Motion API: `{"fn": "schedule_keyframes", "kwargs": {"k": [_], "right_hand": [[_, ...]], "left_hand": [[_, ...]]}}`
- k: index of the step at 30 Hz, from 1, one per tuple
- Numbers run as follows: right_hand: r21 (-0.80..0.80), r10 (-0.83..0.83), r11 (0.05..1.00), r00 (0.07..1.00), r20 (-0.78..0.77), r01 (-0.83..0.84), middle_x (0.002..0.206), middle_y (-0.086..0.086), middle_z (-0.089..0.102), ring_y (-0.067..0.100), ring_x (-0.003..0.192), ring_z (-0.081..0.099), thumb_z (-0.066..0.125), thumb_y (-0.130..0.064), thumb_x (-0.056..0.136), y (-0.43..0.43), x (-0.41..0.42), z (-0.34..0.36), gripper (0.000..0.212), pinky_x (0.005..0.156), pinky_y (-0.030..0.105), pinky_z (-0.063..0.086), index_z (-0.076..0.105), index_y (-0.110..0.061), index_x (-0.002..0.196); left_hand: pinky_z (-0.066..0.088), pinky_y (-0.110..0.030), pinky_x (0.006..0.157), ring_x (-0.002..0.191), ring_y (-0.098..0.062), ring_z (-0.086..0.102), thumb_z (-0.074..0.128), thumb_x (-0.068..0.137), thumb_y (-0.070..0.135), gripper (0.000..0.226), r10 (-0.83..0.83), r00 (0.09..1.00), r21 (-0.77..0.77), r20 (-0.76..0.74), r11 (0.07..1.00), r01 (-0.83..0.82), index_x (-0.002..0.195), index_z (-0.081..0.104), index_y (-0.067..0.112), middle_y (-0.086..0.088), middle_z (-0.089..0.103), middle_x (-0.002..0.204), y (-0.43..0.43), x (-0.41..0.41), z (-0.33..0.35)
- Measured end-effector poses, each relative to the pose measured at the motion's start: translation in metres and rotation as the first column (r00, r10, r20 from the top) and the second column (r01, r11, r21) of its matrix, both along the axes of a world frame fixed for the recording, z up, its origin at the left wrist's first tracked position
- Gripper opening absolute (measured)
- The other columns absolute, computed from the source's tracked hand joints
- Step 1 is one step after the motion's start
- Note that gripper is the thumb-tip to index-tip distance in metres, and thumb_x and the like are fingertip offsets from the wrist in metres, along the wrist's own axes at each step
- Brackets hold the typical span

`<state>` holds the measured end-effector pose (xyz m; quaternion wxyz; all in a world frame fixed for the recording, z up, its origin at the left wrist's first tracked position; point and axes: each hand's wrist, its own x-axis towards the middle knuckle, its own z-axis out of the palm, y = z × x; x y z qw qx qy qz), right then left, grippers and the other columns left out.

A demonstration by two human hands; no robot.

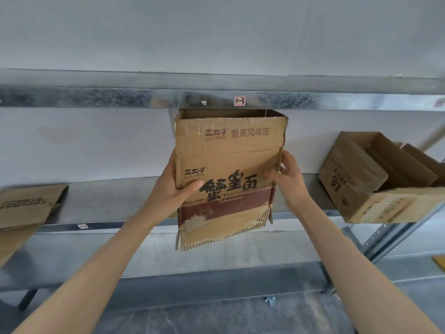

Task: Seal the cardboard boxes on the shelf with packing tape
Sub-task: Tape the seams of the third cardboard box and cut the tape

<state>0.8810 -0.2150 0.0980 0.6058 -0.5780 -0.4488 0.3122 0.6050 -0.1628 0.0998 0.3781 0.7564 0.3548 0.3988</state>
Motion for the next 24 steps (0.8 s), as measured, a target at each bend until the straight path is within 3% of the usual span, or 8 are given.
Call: {"fn": "schedule_keyframes", "kwargs": {"k": [4,9,12,15,17,20,22,24], "right_hand": [[-0.048,-0.024,0.999,0.999,-0.046,0.022,0.129,0.0,0.048,0.026,0.118,0.052,0.061,0.0,0.085,-0.004,-0.004,-0.014,0.056,0.075,0.03,0.056,0.037,-0.017,0.133],[-0.044,-0.062,0.997,0.998,0.0,0.062,0.132,-0.001,0.042,0.021,0.118,0.048,0.066,-0.007,0.085,-0.003,-0.011,-0.013,0.068,0.079,0.027,0.053,0.026,-0.025,0.137],[-0.013,-0.049,0.999,0.999,0.016,0.049,0.132,0.002,0.045,0.02,0.115,0.051,0.065,-0.012,0.087,-0.003,-0.01,-0.007,0.063,0.083,0.033,0.053,0.028,-0.032,0.133],[-0.022,-0.033,0.999,0.999,0.011,0.033,0.119,-0.004,0.054,0.013,0.105,0.057,0.063,-0.018,0.089,-0.002,-0.01,-0.005,0.052,0.071,0.022,0.053,0.036,-0.027,0.133],[-0.04,-0.017,0.999,1.0,-0.016,0.017,0.111,-0.005,0.058,0.012,0.098,0.059,0.062,-0.022,0.09,-0.002,-0.01,-0.006,0.045,0.062,0.018,0.052,0.043,-0.023,0.131],[-0.068,0.013,0.998,0.998,-0.062,-0.017,0.101,-0.01,0.064,0.01,0.091,0.061,0.059,-0.032,0.091,0.0,-0.01,-0.006,0.022,0.056,0.017,0.051,0.057,-0.026,0.113],[-0.101,0.021,0.994,0.996,-0.089,-0.03,0.095,-0.015,0.065,0.008,0.091,0.06,0.056,-0.043,0.091,0.002,-0.009,-0.004,0.013,0.062,0.02,0.049,0.062,-0.034,0.099],[-0.124,-0.03,0.992,0.995,-0.098,0.018,0.089,-0.016,0.064,0.006,0.086,0.059,0.051,-0.05,0.092,0.005,-0.008,-0.002,0.021,0.065,0.023,0.046,0.063,-0.033,0.089]], "left_hand": [[0.054,-0.016,0.078,0.109,0.006,0.056,0.066,0.072,0.065,0.086,0.088,0.996,-0.006,0.023,0.996,-0.088,0.142,0.022,0.04,0.029,0.056,0.118,0.007,0.002,-0.019],[0.05,-0.043,0.097,0.125,-0.009,0.048,0.072,0.077,0.047,0.09,0.193,0.98,0.027,0.04,0.981,-0.194,0.146,0.015,0.035,0.009,0.045,0.138,0.013,0.011,-0.037],[0.05,-0.033,0.096,0.126,-0.005,0.044,0.072,0.079,0.041,0.087,0.287,0.956,0.061,0.055,0.955,-0.29,0.144,0.015,0.042,0.016,0.041,0.14,0.012,0.015,-0.034],[0.047,-0.007,0.074,0.109,0.013,0.048,0.068,0.082,0.047,0.065,0.309,0.947,0.005,0.084,0.951,-0.311,0.131,0.027,0.053,0.036,0.046,0.119,0.009,0.016,-0.022],[0.048,-0.01,0.068,0.101,0.01,0.054,0.064,0.084,0.047,0.046,0.324,0.938,-0.068,0.12,0.946,-0.318,0.122,0.038,0.046,0.033,0.052,0.109,0.011,0.014,-0.018],[0.052,-0.024,0.074,0.097,-0.005,0.058,0.06,0.088,0.045,0.025,0.354,0.924,-0.166,0.143,0.929,-0.33,0.107,0.05,0.034,0.017,0.059,0.106,0.013,0.01,-0.015],[0.05,-0.022,0.07,0.098,-0.006,0.059,0.054,0.091,0.045,0.01,0.328,0.929,-0.204,0.171,0.934,-0.292,0.099,0.053,0.039,0.013,0.06,0.109,0.014,0.008,-0.012],[0.046,-0.018,0.069,0.101,-0.005,0.057,0.048,0.095,0.044,0.012,0.303,0.935,-0.222,0.186,0.94,-0.26,0.099,0.058,0.039,0.011,0.055,0.121,0.016,0.006,-0.009]]}}
